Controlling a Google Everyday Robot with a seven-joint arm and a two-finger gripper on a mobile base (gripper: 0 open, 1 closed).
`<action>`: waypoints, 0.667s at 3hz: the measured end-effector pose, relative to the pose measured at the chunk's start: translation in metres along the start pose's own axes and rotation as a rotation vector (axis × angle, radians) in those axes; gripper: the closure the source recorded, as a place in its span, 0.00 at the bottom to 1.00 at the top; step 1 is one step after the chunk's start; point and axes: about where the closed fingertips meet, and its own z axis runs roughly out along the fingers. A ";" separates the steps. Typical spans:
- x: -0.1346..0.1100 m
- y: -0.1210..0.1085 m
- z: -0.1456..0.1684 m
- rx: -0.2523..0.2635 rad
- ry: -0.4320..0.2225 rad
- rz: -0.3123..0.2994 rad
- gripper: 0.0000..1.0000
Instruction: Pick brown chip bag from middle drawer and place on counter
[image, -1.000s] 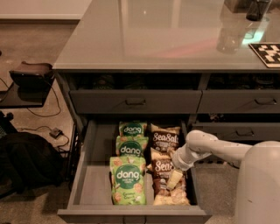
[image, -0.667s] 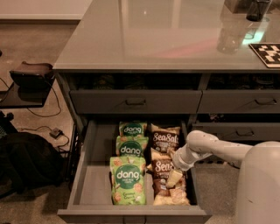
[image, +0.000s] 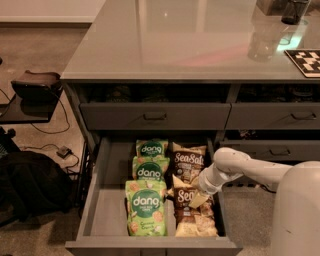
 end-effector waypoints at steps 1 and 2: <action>-0.004 0.001 -0.008 0.000 0.000 0.000 0.89; -0.005 0.001 -0.011 0.000 0.000 0.000 1.00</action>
Offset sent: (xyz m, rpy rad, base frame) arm -0.0200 -0.0452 0.1394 0.0970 -0.3032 -0.1086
